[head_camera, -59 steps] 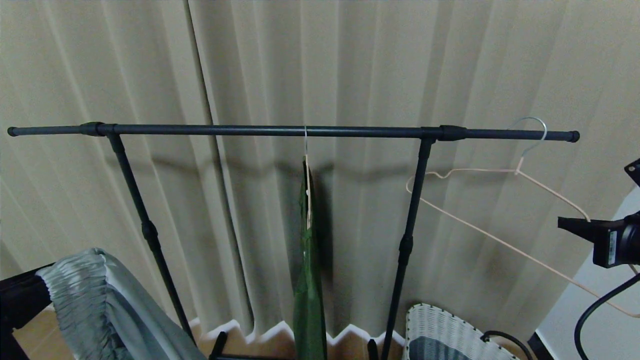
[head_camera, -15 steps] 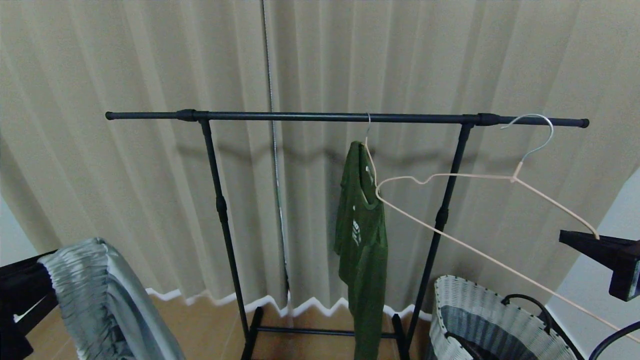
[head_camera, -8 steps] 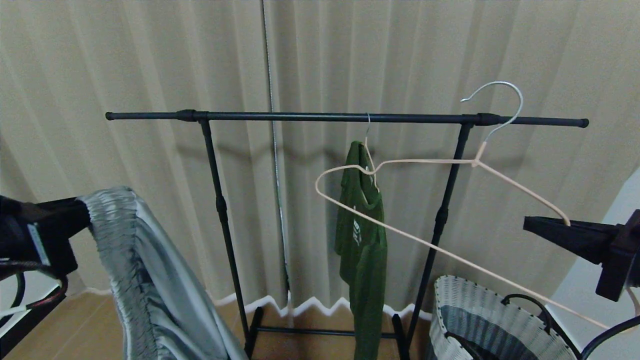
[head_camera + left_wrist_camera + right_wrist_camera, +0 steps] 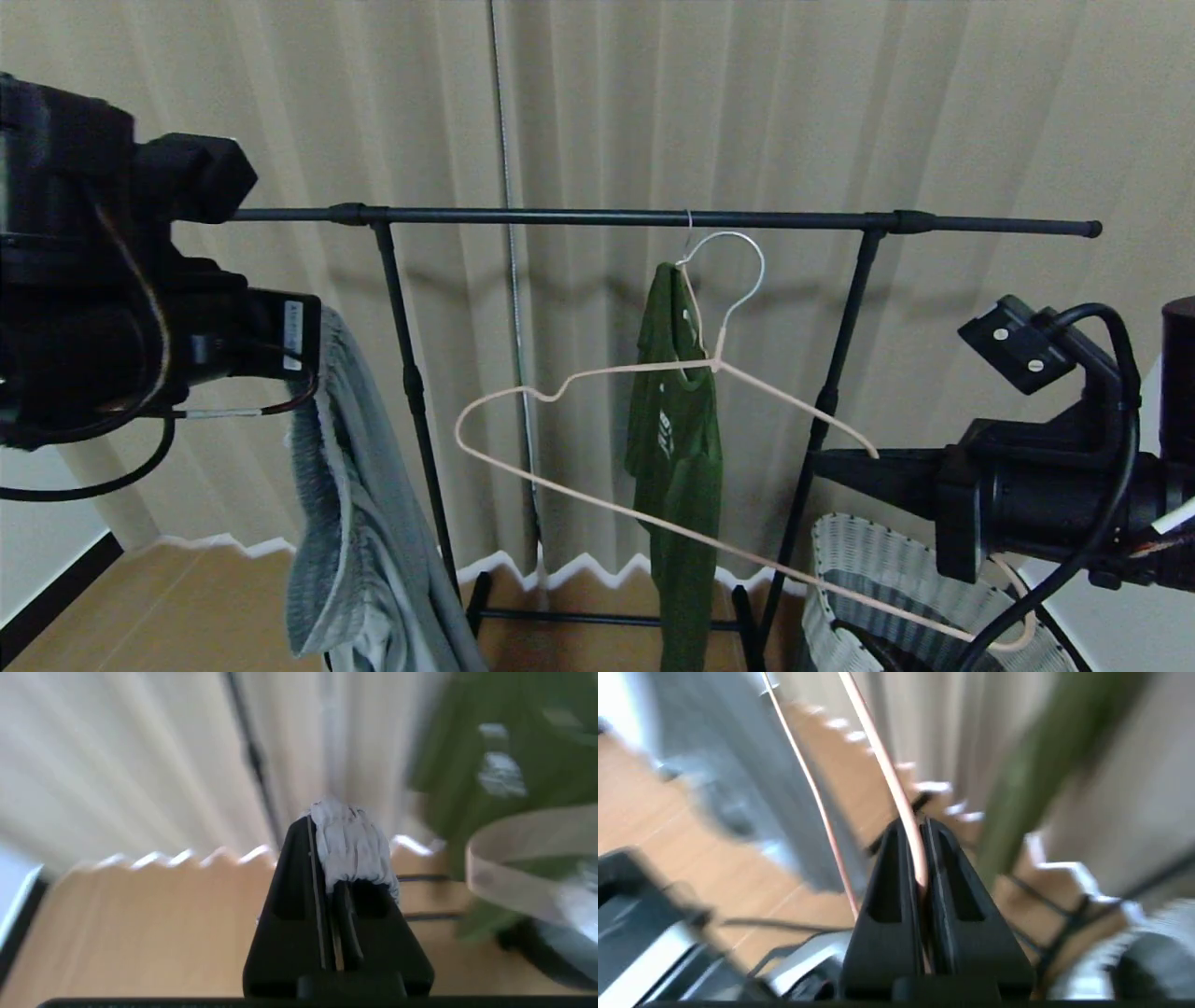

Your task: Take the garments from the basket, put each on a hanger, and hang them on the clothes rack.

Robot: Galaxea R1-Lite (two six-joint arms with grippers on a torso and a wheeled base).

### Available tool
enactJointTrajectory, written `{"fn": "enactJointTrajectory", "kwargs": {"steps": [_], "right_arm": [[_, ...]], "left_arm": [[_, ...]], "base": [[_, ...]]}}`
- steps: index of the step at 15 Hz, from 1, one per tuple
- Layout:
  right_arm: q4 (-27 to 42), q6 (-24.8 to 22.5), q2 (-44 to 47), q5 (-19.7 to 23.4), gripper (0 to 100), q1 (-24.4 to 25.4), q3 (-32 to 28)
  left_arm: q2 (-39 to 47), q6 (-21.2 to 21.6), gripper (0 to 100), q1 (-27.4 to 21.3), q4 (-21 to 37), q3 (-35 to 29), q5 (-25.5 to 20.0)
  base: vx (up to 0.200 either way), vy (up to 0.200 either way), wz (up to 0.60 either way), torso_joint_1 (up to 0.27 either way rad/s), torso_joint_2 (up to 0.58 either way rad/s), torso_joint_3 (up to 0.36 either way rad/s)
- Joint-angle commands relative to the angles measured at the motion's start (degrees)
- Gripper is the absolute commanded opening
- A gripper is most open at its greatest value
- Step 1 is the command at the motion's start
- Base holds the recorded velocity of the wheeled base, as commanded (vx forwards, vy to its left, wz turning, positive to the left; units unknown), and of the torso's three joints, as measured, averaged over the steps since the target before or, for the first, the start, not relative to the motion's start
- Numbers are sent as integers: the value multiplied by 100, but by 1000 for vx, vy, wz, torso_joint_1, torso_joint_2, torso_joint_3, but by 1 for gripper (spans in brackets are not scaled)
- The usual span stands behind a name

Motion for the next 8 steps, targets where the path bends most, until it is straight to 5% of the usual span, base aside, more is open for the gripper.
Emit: {"fn": "enactJointTrajectory", "kwargs": {"steps": [1,8], "right_arm": [[-320,70,172,-4,0,410,39],[-584,378,435,-12,0,779,-110]], "left_arm": [[788,-148,0,-71,-32,-343,436],[1060,-368,0,-370,-41,-554,1016]], "base": [[0,0,0,0,0,0],[0,0,0,0,0,0]]}}
